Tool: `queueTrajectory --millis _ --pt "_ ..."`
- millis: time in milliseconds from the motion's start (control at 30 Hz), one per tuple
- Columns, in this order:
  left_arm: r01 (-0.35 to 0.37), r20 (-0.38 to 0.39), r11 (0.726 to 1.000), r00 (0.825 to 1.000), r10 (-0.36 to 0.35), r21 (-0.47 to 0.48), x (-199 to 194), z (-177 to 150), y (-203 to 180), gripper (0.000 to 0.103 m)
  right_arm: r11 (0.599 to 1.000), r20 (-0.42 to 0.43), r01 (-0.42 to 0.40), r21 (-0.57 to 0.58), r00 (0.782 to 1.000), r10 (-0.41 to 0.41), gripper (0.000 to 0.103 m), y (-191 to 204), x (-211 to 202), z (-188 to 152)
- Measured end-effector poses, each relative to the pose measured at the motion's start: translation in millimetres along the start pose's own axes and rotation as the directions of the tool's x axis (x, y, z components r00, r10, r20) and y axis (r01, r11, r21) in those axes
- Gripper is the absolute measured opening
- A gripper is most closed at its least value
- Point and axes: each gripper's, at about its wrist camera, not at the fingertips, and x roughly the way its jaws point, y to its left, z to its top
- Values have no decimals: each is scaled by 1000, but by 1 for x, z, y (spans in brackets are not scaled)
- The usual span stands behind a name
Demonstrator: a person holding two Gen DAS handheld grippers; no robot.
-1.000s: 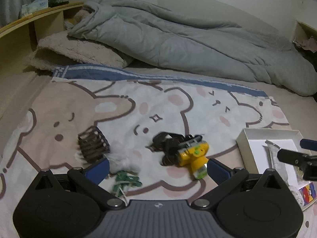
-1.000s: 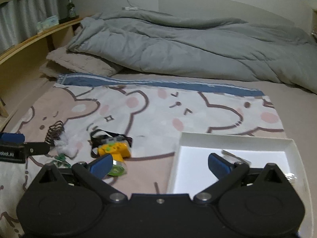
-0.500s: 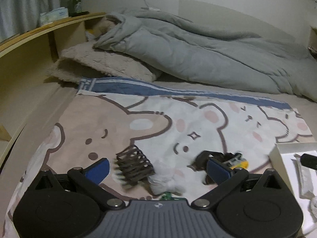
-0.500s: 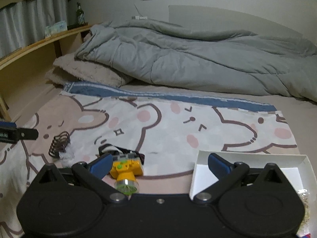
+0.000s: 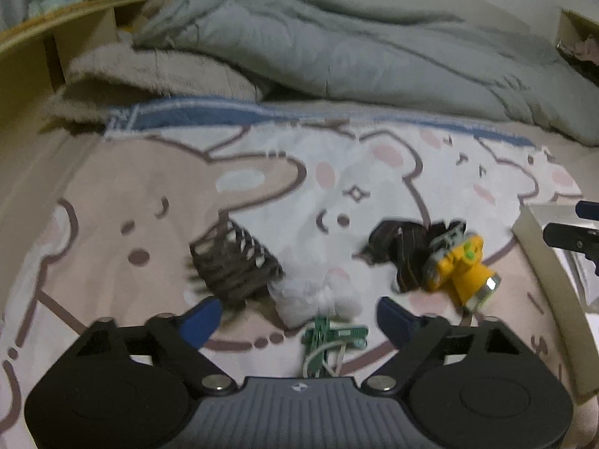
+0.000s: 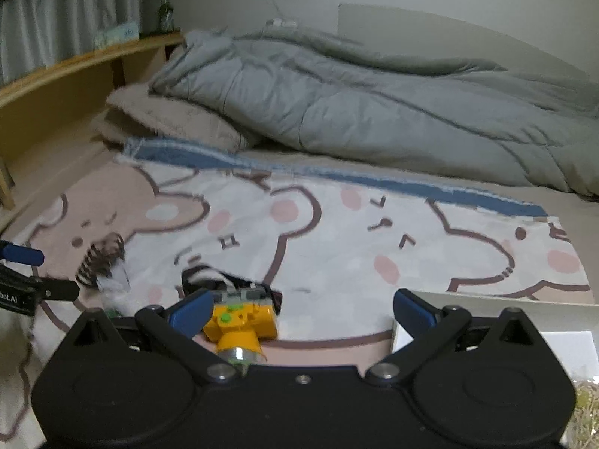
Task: Organize objects
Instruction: 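Reach the right tool toward the yellow headlamp while the left tool approaches the green clothespin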
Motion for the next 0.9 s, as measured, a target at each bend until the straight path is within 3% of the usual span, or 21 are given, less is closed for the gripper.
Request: queueTrajectory --millis 67,200,433,700,900 --pt "12 -18 1000 1000 -12 -12 5 -3 2 82 1000 -42 -12 11 999 12 102 -2 10 -2" --pt "55 -44 997 997 -57 -48 14 -6 8 75 996 -128 -38 87 991 49 87 -8 28 -5" --pt "92 -110 992 989 -101 -80 31 -16 10 59 973 -183 -116 199 971 154 77 -8 46 -11" --pt "102 -159 990 980 -116 -94 44 -26 9 59 975 -247 -143 169 952 182 75 14 66 -15" --pt "81 -179 991 979 -100 -110 52 -30 9 59 990 -260 -123 75 955 139 75 24 78 -26"
